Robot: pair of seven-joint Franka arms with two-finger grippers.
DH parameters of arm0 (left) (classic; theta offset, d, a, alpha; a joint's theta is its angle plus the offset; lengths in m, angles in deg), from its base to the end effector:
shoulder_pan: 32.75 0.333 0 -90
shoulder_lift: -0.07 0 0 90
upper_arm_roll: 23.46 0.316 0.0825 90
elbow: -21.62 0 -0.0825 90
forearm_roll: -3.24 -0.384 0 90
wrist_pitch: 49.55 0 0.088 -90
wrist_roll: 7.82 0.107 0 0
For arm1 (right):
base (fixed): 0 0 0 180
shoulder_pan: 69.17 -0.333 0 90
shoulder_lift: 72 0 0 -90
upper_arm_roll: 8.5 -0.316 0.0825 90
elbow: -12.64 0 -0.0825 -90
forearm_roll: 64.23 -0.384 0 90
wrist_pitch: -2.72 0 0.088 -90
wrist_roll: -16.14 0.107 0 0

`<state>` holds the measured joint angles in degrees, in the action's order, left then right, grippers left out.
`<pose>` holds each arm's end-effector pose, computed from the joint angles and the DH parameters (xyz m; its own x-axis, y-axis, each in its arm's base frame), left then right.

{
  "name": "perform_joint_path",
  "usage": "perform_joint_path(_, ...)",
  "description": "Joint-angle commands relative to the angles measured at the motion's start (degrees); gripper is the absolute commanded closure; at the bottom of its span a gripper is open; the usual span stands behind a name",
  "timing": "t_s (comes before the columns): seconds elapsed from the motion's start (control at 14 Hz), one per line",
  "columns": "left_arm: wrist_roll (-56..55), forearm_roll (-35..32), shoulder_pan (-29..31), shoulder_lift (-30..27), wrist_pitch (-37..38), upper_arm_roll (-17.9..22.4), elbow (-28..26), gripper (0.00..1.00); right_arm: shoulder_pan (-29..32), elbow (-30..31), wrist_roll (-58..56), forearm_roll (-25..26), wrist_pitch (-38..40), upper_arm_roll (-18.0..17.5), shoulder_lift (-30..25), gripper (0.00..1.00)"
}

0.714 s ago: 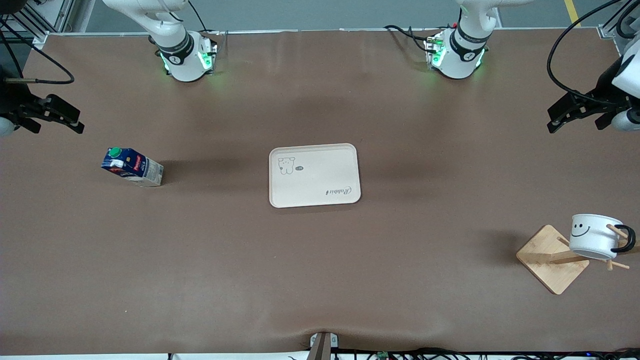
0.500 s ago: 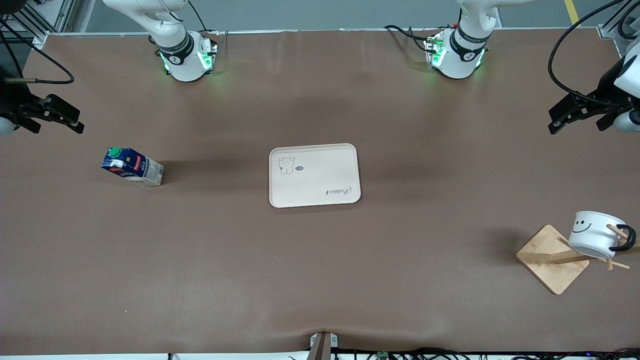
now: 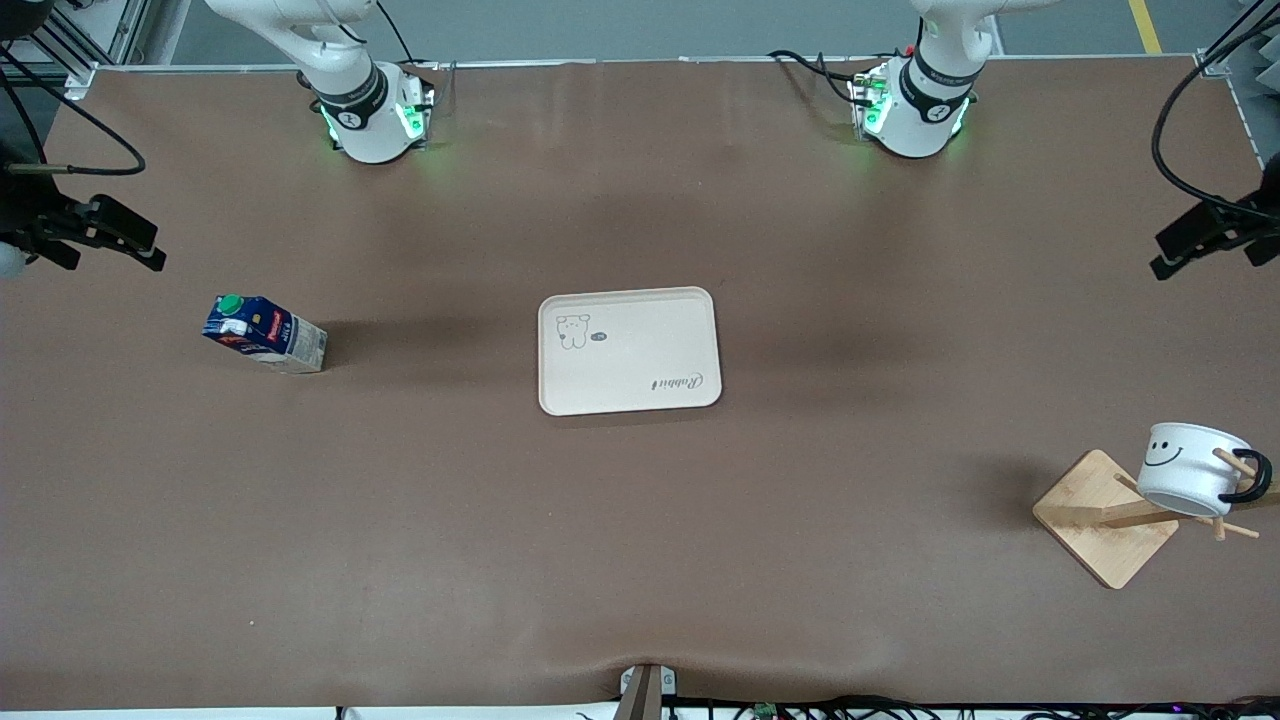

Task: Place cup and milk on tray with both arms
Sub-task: 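Move the right gripper toward the milk carton and the left toward the mug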

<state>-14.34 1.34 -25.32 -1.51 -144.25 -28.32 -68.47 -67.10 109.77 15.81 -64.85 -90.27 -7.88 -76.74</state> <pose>0.5539 0.0274 0.6467 0.9817 0.1547 0.1110 0.1582 -0.9871 -0.0230 0.5318 -0.0241 0.6151 0.9991 -0.0417 0.0105 -0.0416 -0.9991 -0.0116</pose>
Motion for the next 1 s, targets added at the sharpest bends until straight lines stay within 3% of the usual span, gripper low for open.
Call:
perform_joint_path(0.0, 0.20, 1.11, 4.50, 0.44, -6.25, -0.32, -1.57, 0.00, 0.40, -1.59, 0.33, 0.27, 0.44, -0.17, 0.96, 0.00)
perform_joint_path(0.29, 0.46, 1.72, 10.66, 0.44, -14.26, -0.33, -7.81, 0.00, 0.48, -1.68, 0.33, 0.27, 0.35, -0.17, 1.14, 0.00)
perform_joint_path(0.43, 0.46, 7.41, 14.08, 0.62, -20.05, -0.33, -12.20, 0.00, 0.48, -1.77, 0.33, 0.27, 0.26, -0.17, 1.66, 0.00)
perform_joint_path(0.71, 0.46, 10.16, 14.80, 0.44, -36.21, -0.33, -23.27, 0.00, 0.48, -2.91, 0.33, 0.27, 0.53, -0.17, 2.72, 0.00)
perform_joint_path(0.93, 0.46, 10.25, 14.72, -1.05, -44.32, -0.68, -29.60, 0.00, 0.22, -3.18, 0.15, 0.27, 0.35, -0.17, 2.81, 0.00)
